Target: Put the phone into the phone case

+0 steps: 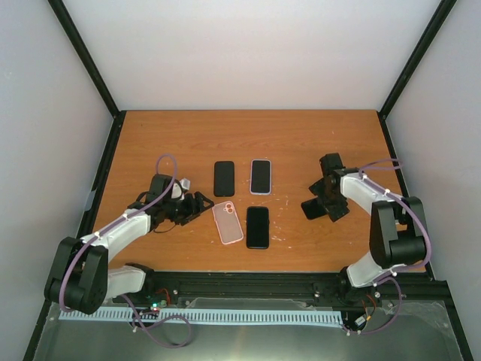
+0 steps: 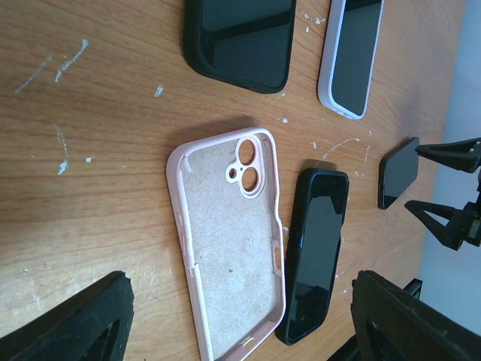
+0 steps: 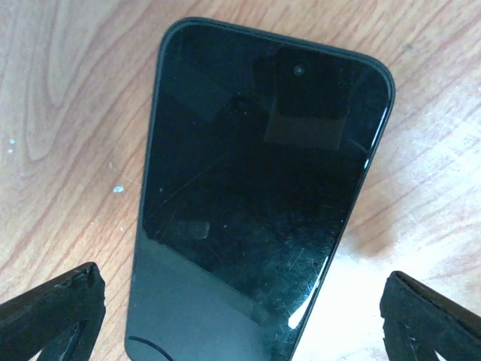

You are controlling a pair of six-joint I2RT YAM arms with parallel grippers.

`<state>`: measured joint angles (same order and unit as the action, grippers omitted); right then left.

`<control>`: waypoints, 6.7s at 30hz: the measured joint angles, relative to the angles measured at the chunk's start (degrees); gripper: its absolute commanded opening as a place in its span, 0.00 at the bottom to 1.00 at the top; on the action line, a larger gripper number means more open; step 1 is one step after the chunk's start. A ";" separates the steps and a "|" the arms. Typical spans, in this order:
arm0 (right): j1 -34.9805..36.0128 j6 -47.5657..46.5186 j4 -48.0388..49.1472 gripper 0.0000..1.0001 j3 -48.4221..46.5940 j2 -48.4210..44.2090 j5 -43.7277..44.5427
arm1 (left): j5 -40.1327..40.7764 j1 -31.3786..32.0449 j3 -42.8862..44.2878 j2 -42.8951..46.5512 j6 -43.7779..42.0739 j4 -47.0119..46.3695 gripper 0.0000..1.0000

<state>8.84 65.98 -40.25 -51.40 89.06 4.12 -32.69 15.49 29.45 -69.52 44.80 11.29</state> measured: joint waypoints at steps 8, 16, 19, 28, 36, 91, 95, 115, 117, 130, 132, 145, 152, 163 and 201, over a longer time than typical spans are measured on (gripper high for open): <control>-0.50 3.58 -1.20 0.97 -3.43 6.91 -1.33 | -0.33 0.00 -0.26 0.07 -0.07 0.07 0.80; -0.59 5.38 -4.76 0.91 -7.23 10.78 -1.18 | -0.52 0.00 -0.92 0.46 -0.09 0.15 0.80; -0.59 6.16 -4.98 0.89 -7.28 10.86 -0.90 | -0.57 0.00 -0.92 0.46 -0.09 0.31 0.80; -0.57 5.97 -5.57 0.73 -7.26 11.06 -0.26 | -0.26 0.00 -0.90 0.98 -0.39 1.53 0.80; -0.57 -0.22 -3.78 0.65 -5.01 9.05 -0.02 | 0.79 0.00 -0.90 2.69 -0.68 3.30 0.80; 39.45 -38.99 33.75 0.57 -9.29 15.56 -30.05 | -12.20 -13.16 -7.74 6.25 -0.68 -2.71 0.77; 39.87 -39.23 33.77 0.57 -9.27 16.68 -29.90 | -12.48 -13.18 -7.78 6.25 -0.72 -2.73 0.74; 40.06 -27.26 39.69 0.60 -1.95 13.62 -24.35 | -16.11 -12.41 -8.96 5.66 0.22 -7.76 0.63; 40.06 -25.27 40.83 0.60 -0.59 12.85 -23.69 | -16.44 -12.22 -8.98 4.94 0.46 -8.37 0.63; 41.81 -23.02 41.07 0.67 -0.31 12.68 -23.02 | -15.61 -9.40 -8.96 3.32 1.86 -10.01 0.63; 41.86 -22.88 40.94 0.70 -0.33 12.68 -22.93 | -15.23 -8.90 -8.94 2.80 2.03 -10.01 0.62; 42.32 -20.92 36.94 0.89 -2.64 13.05 -22.36 | -13.84 -6.95 -7.54 -1.01 2.29 -10.56 0.61; 42.36 -21.92 34.77 0.68 -3.50 12.98 -22.71 | -13.60 -6.80 -7.54 -3.08 2.49 -11.67 0.57; 41.03 -25.86 30.93 0.44 -3.50 10.56 -19.28 | -12.46 -4.22 -8.87 -5.73 6.54 -17.14 0.47; 37.70 -19.28 43.95 0.32 1.49 14.86 -25.38 | -6.67 3.23 -6.38 -15.72 11.41 -22.03 0.12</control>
<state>46.54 46.70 3.70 -49.91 103.92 -21.26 -39.35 18.72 23.07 -85.23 56.21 -10.74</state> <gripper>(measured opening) 0.320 0.081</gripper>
